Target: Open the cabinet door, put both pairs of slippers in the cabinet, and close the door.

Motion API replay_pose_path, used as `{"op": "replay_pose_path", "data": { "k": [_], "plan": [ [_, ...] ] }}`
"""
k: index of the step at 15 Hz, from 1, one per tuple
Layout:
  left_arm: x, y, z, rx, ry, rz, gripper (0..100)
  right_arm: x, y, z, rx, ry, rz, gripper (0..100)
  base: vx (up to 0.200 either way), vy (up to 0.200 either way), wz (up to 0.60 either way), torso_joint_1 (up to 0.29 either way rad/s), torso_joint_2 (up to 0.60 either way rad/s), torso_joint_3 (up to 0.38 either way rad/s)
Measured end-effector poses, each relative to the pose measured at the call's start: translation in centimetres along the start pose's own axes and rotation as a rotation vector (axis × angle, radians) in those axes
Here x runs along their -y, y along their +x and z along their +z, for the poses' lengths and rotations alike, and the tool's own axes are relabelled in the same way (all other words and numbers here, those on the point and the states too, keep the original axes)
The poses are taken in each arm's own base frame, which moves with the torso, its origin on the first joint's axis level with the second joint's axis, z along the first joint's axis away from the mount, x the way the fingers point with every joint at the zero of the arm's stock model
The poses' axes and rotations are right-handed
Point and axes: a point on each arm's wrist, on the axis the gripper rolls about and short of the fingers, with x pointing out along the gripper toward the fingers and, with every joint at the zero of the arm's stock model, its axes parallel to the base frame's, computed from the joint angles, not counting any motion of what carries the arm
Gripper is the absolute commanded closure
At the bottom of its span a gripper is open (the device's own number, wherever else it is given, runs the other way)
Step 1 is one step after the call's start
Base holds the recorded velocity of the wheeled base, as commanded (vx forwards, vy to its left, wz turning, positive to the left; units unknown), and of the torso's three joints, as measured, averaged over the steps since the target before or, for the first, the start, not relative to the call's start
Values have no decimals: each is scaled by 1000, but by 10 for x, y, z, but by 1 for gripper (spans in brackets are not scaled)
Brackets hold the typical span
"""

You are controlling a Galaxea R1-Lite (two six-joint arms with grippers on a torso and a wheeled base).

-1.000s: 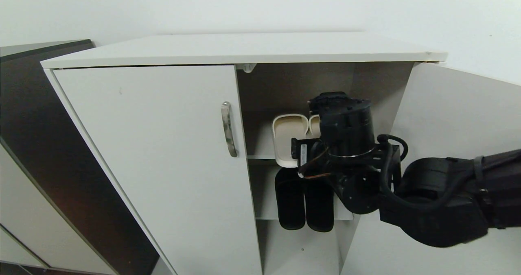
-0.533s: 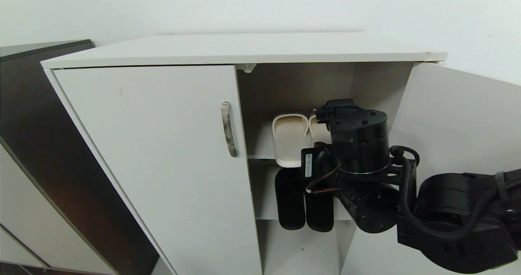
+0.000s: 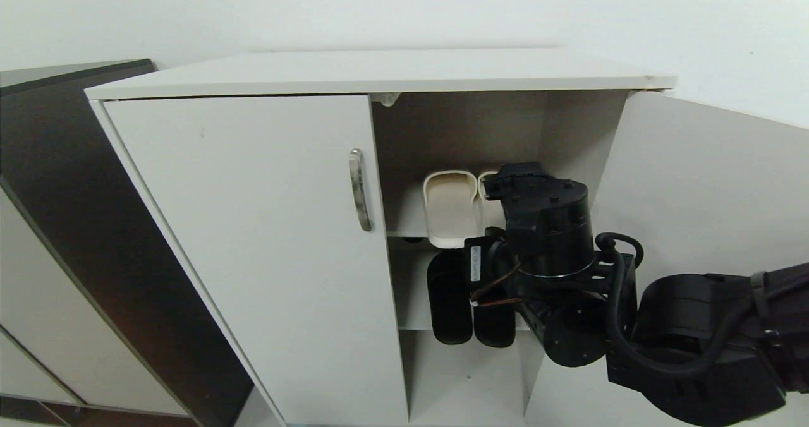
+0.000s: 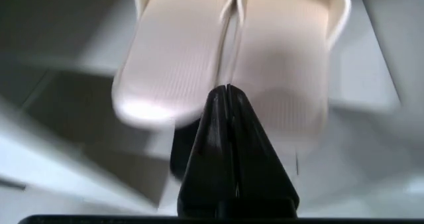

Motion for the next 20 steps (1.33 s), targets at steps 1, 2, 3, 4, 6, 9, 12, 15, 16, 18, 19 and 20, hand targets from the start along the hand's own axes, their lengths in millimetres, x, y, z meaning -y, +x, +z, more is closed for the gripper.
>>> {"op": "replay_pose_path", "data": {
  "k": [1, 2, 3, 4, 6, 9, 12, 15, 16, 18, 19, 20],
  "plan": [
    [0, 0, 0, 0, 0, 0, 100, 0, 0, -1, -2, -2, 1, 100, -200, 0, 0, 2, 7, 2],
    [0, 0, 0, -1, 0, 0, 100, 0, 0, -1, -3, -3, -1, 100, -200, 0, 0, 2, -2, -2],
    [0, 0, 0, 0, 0, 0, 100, 1, 1, -1, 0, 0, -2, 100, -200, 0, 0, -2, 2, -2],
    [0, 0, 0, 0, 0, 0, 100, 0, 1, -2, -2, -3, -1, 100, -200, 0, 0, -2, 2, 2],
    [0, 0, 0, 0, 0, 0, 100, 0, 1, -4, -6, -6, -1, 100, -200, 0, 0, -2, 2, 7],
    [0, 0, 0, 0, 0, 0, 100, 0, 1, -5, -9, -9, -1, 100, -200, 0, 0, 1, 2, 5],
    [0, 0, 0, 0, -1, 0, 100, 1, 2, -9, -15, -13, -4, 100, -200, 0, 0, 4, 2, 4],
    [0, 0, 0, 0, -1, 0, 100, 1, 3, -12, -13, -17, -4, 100, -200, 0, 0, 5, 2, 2],
    [0, 0, 0, 0, -1, 0, 100, 2, 3, -14, -18, -22, -6, 100, 0, 0, 0, 0, 0, 0],
    [0, 0, 0, 0, 0, 0, 100, 2, 5, -17, -25, -30, -8, 100, 0, 0, 0, 0, 0, 0],
    [0, 0, 0, -1, 0, 0, 100, 2, 5, -19, -28, -33, -10, 100, 0, 0, 0, 0, 0, 0],
    [0, 0, 0, 0, 0, 0, 100, 2, 5, -20, -31, -37, -11, 100, 0, 0, 0, 0, 0, 0]
  ]
}}
